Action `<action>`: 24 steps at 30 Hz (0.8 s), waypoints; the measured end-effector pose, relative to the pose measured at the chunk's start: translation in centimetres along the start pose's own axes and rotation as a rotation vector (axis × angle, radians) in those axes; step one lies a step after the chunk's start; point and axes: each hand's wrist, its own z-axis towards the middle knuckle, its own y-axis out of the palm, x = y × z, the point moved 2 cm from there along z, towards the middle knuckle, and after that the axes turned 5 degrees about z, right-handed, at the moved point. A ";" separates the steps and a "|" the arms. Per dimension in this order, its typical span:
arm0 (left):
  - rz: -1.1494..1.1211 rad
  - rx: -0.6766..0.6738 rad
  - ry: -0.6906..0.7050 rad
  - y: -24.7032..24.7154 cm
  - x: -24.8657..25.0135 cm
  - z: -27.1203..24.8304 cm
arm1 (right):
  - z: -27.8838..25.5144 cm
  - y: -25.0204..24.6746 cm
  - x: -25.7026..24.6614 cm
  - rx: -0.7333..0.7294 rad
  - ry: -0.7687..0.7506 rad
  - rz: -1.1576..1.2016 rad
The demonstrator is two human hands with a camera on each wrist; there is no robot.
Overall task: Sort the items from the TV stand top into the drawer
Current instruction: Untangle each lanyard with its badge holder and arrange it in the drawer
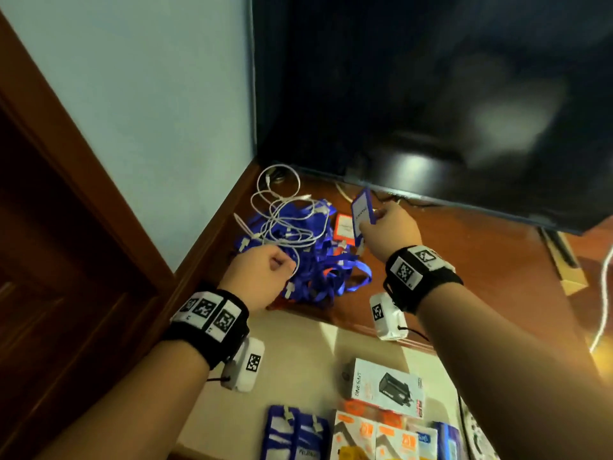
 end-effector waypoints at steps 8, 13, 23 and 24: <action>0.154 -0.089 0.342 0.2 7.6 6.1 | -1.3 -7.4 -2.6 0.180 -0.090 0.383; 0.346 -0.093 0.284 2.9 8.2 8.1 | -2.6 -11.5 -4.8 0.229 -0.173 0.667; 0.222 0.086 0.022 -3.3 5.5 14.7 | -3.7 -23.0 -3.1 0.456 -0.286 0.910; 0.181 0.119 0.011 -4.2 5.8 15.2 | -3.7 -23.5 -2.5 0.475 -0.278 0.889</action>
